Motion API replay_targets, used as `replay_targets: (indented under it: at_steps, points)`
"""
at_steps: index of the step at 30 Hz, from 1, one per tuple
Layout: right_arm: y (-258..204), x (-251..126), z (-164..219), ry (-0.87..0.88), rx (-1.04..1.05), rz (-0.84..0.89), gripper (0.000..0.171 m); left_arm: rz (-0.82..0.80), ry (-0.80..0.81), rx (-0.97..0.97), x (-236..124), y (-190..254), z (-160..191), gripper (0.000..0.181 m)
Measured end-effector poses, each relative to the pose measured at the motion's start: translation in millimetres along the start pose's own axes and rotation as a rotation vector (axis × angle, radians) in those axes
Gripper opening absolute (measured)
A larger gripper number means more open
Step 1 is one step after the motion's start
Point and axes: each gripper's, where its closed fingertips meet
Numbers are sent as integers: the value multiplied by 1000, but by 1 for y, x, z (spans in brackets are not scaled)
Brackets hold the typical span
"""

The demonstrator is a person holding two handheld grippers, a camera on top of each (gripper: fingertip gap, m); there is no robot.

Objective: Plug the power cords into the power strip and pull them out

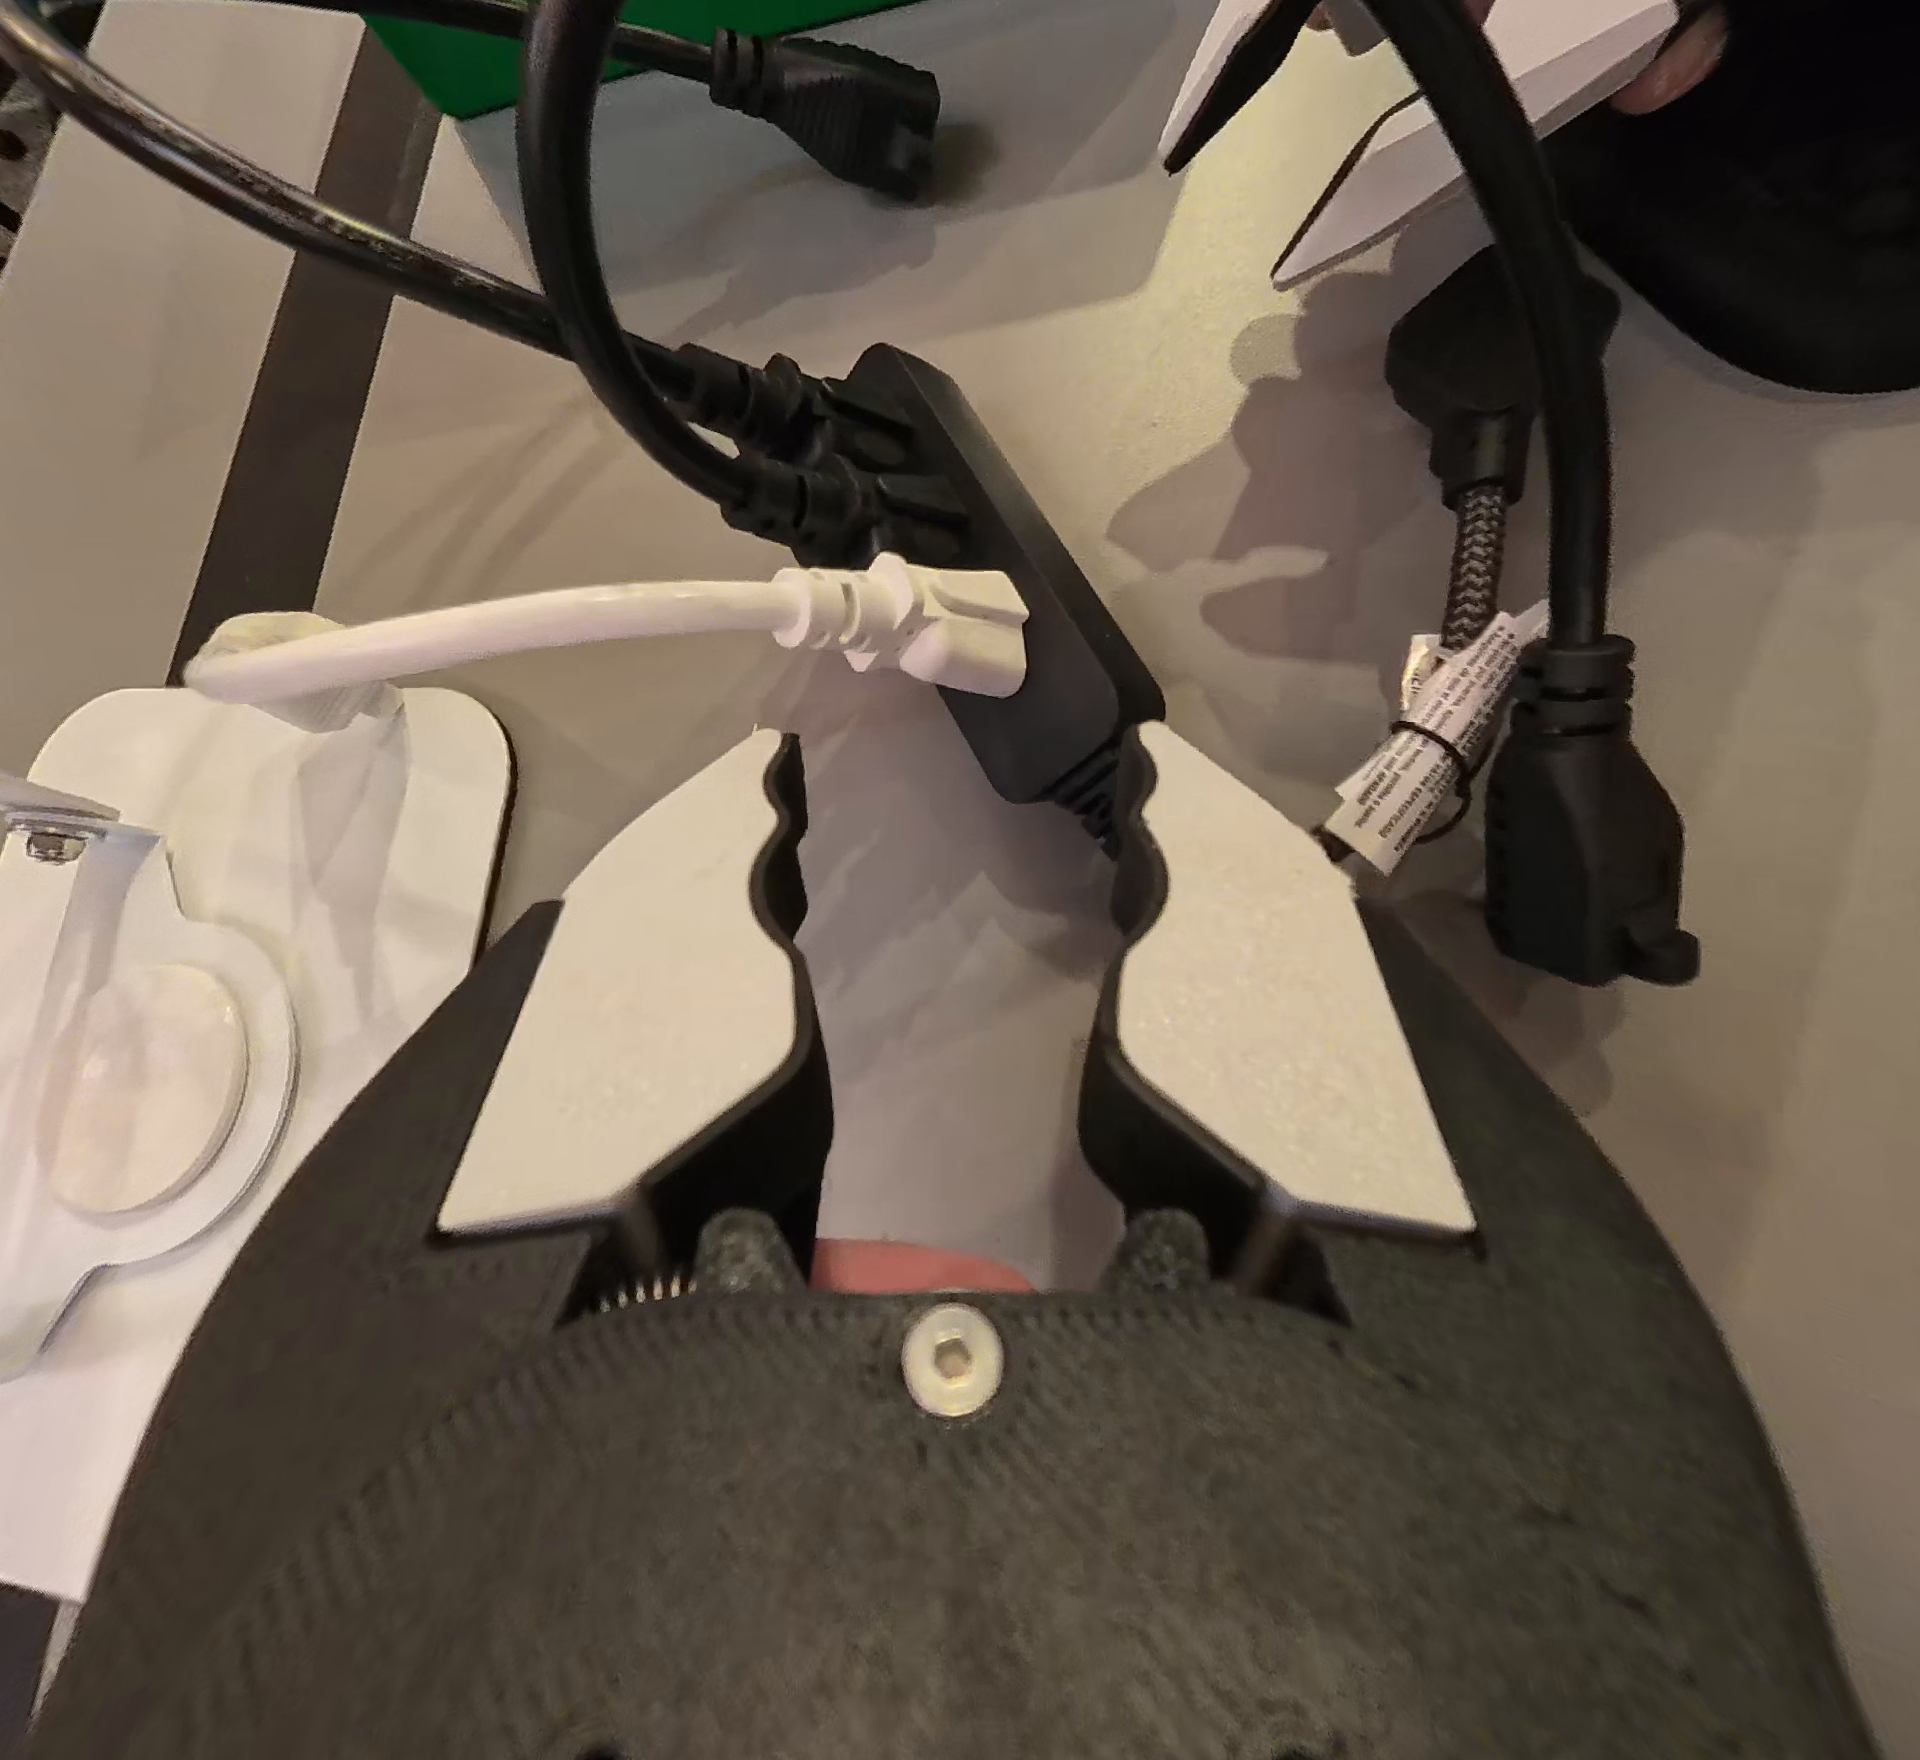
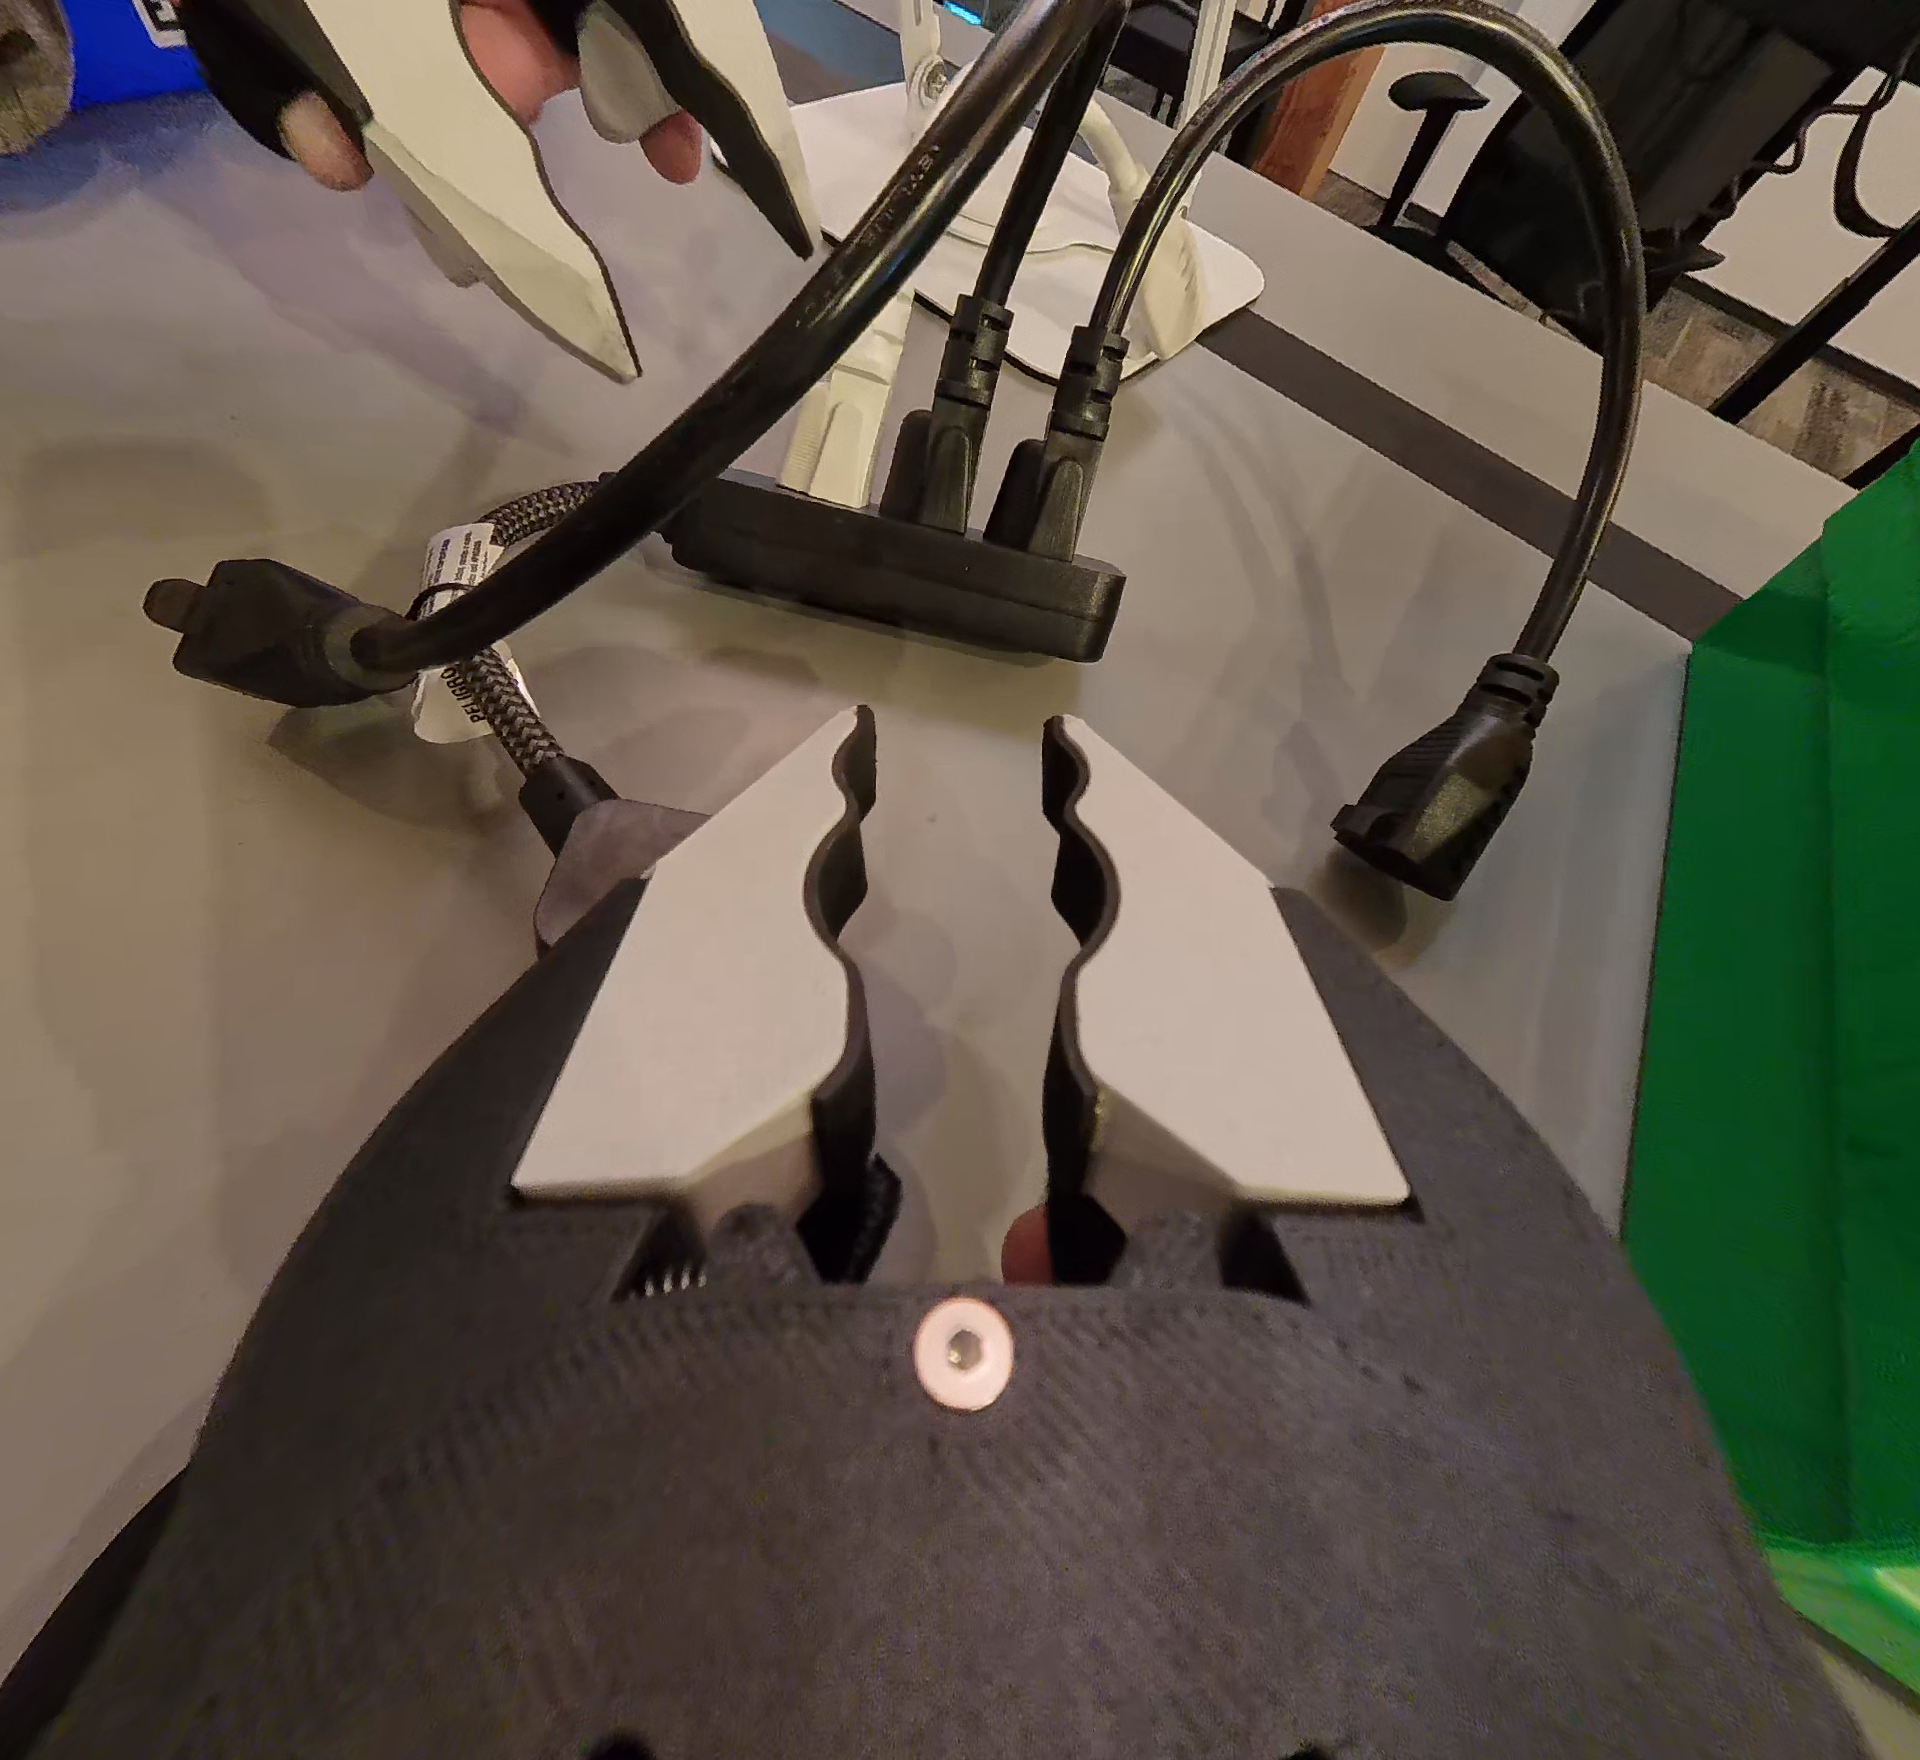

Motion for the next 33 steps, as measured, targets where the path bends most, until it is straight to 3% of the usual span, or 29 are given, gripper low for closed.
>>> replay_targets:
  at_steps: [5,11,17,19,33]
  points:
    - [1,1,1,-5,18,-15,31,-10,-38,-31,15,1,-1,57]
    - [-3,3,3,-24,-7,-19,31,-5,-24,-166,34,0,-13,73]
    - [-4,4,3,-29,-13,-24,31,-5,-107,-251,54,3,-5,74]
    - [-5,4,3,-30,-13,-28,31,-2,-111,-267,58,6,-7,64]
    - [1,-1,-3,1,63,-85,38,-66,-166,-112,51,-2,6,59]
Point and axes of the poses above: each gripper's, where its closed fingertips meet, x out along the fingers, z out of its underside, y = z × x across the jaws, and after that the axes turned 9 degrees about -y, right-handed
